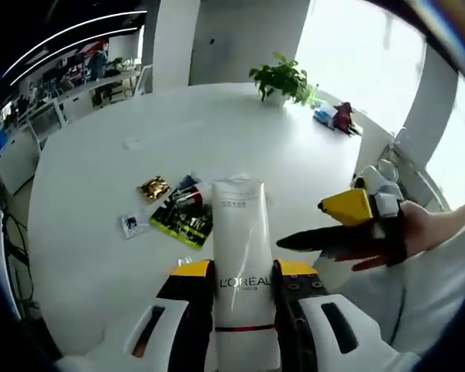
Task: Arrange the skincare products in the storage area until every visible bottle or jar stands upright without overlapping.
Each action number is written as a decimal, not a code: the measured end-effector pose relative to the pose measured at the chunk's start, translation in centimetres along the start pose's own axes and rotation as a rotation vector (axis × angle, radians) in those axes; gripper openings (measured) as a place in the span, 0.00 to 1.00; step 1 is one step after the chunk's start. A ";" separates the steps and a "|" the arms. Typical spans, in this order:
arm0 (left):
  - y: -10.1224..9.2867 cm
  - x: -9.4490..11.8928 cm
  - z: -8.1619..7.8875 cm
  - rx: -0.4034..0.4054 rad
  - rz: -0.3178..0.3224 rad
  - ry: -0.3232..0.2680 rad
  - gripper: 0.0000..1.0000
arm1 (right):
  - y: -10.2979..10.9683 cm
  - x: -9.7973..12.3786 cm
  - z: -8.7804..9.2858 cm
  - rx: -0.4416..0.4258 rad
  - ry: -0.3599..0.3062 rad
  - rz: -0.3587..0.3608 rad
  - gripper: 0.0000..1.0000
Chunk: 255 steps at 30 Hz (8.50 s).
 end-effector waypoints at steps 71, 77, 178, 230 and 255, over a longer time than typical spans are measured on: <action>-5.8 0.3 -0.1 -0.218 0.031 -0.036 0.34 | 2.2 -0.7 1.6 0.071 -0.022 -0.111 0.16; -5.5 0.5 0.1 -0.193 0.040 -0.070 0.34 | 2.5 -0.7 1.7 0.118 -0.012 -0.133 0.15; -7.8 6.4 -5.1 -0.449 0.429 -0.525 0.03 | 5.4 0.5 4.2 1.273 0.658 -0.254 0.24; -5.5 -7.9 -5.3 -0.427 0.435 -0.284 0.07 | -5.1 0.0 -5.8 1.450 0.713 0.025 0.22; -2.9 -11.5 -7.7 -0.434 0.426 -0.308 0.09 | -5.6 -1.9 -10.2 1.451 0.683 0.012 0.22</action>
Point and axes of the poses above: the point that each gripper's makers call its tool centre point, and the gripper's own axes: x roughly backward along the fingers, y roughly to its left, z roughly out of its underside, the point moved 6 cm from there along x, roughly backward along the fingers, and after that the axes turned 7 degrees about -x, right-handed, at the moved point
